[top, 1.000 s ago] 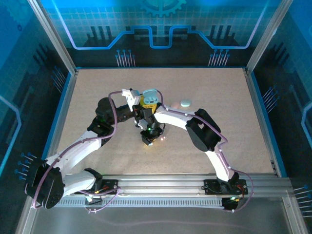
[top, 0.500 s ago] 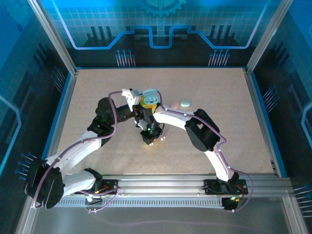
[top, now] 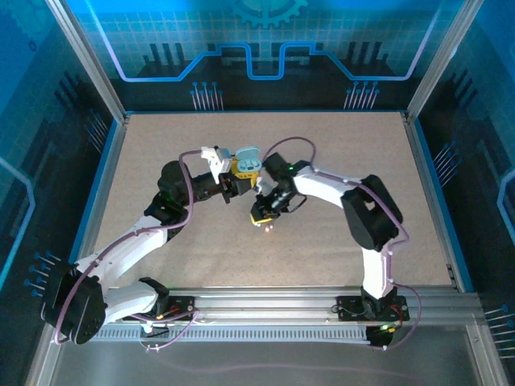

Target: Insert the wireless bluetooth earbuds into the charging case

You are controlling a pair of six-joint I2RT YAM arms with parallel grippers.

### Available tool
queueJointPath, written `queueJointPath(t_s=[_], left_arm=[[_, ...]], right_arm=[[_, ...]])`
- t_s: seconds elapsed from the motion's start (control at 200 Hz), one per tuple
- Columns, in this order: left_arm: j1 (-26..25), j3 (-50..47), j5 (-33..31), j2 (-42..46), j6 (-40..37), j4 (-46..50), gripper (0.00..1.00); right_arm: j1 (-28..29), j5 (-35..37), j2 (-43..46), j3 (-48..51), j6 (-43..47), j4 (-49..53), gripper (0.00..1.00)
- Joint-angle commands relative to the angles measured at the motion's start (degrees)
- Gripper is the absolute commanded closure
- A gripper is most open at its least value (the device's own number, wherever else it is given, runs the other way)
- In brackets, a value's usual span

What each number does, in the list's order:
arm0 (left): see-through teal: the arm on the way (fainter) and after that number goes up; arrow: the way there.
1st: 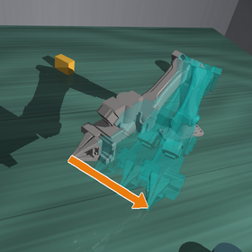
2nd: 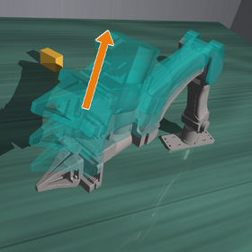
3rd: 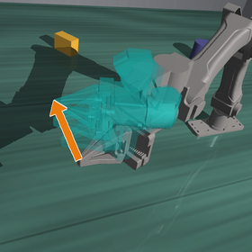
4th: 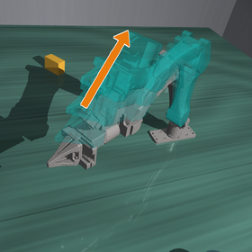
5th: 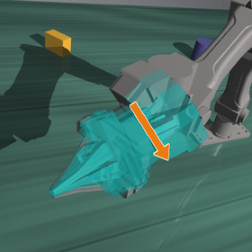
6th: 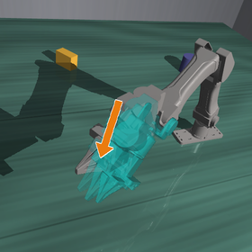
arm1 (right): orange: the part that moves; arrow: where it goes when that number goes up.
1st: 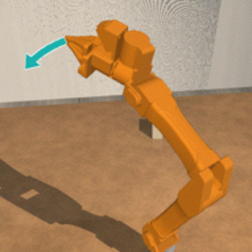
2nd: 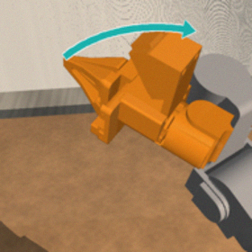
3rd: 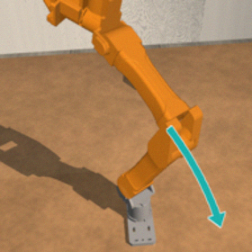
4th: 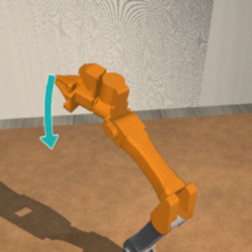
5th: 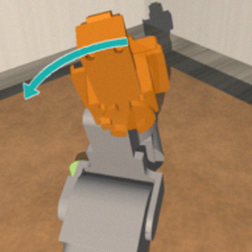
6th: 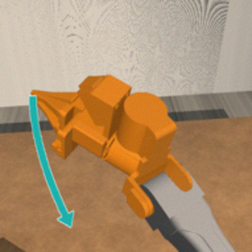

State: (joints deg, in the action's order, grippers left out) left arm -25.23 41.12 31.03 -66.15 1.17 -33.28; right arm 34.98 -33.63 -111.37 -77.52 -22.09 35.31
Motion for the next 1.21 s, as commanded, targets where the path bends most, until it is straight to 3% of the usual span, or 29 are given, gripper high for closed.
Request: queueJointPath(t_s=[0.0,0.195,0.515,0.855,1.201], left_arm=[[0.3,1.7,-0.5,0.1,-0.3,-1.5,0.66],[0.3,1.6,-0.8,-1.0,0.1,-2.5,0.66],[0.3,1.3,-2.2,-2.7,0.5,-4.0,0.66],[-1.0,1.0,-8.1,-5.1,-1.6,-5.0,0.65],[-3.4,1.2,-12.7,-9.4,-2.4,-8.2,0.65]], right_arm=[[-3.3,-13.4,5.4,3.8,-6.1,-10.3,0.81],[-9.5,-23.0,11.4,9.7,-14.6,-20.6,0.82],[-13.8,-26.2,17.7,13.9,-23.9,-28.9,0.83],[-14.8,-19.7,24.5,6.1,-15.1,-10.6,0.83],[-15.5,-17.8,30.9,0.7,-13.2,-4.3,0.83]])
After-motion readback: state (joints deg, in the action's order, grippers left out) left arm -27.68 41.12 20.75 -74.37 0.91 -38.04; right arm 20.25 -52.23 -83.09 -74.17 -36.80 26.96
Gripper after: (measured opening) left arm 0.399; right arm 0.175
